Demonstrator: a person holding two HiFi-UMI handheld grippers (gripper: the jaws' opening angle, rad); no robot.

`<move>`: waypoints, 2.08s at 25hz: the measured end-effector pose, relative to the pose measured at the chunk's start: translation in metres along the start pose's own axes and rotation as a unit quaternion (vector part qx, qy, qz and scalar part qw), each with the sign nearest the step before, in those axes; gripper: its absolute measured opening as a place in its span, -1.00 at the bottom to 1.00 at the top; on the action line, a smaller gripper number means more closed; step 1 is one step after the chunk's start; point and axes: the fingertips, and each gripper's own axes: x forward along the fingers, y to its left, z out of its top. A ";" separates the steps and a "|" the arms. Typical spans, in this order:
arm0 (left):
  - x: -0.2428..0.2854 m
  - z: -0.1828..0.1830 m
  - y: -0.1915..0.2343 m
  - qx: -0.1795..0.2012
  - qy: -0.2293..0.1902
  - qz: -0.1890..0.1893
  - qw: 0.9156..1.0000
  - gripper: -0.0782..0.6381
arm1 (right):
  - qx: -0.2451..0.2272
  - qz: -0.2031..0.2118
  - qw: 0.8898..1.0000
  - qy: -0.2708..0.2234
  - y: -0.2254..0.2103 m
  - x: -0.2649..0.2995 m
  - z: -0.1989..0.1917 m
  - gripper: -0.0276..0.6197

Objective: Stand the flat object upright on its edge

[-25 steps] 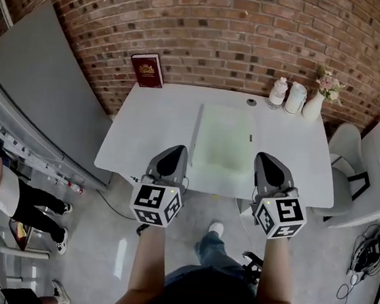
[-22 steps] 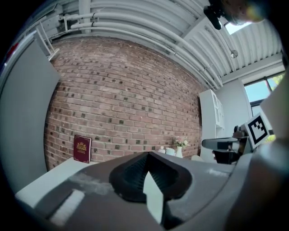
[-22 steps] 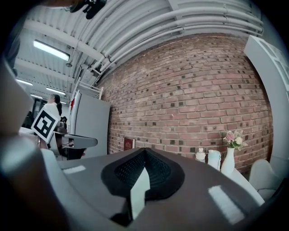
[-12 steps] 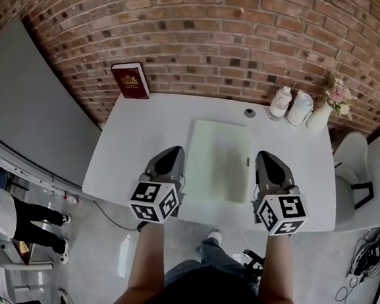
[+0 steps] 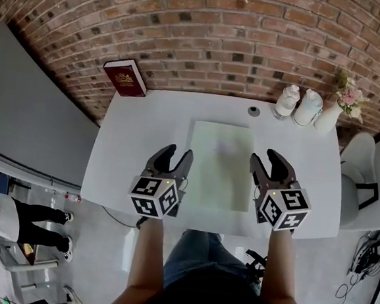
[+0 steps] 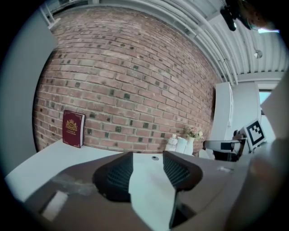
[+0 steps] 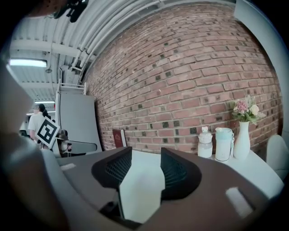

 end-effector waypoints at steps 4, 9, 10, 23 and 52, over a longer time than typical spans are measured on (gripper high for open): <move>0.019 -0.009 0.006 -0.011 0.026 -0.020 0.999 -0.14 | 0.018 -0.012 1.000 0.019 -0.012 0.014 -0.010 -0.24; 0.042 -0.017 0.014 -0.014 0.048 -0.031 0.998 -0.14 | 0.040 -0.023 0.997 0.057 -0.027 0.027 -0.028 -0.24; 0.046 -0.021 0.016 -0.017 0.053 -0.033 0.998 -0.14 | 0.045 -0.023 0.997 0.066 -0.030 0.029 -0.033 -0.25; 0.072 -0.111 0.036 -0.089 0.195 -0.045 0.976 -0.16 | 0.099 -0.022 0.977 0.187 -0.043 0.052 -0.120 -0.22; 0.092 -0.169 0.052 -0.255 0.284 -0.109 0.918 -0.13 | 0.255 0.019 0.914 0.314 -0.058 0.070 -0.201 -0.13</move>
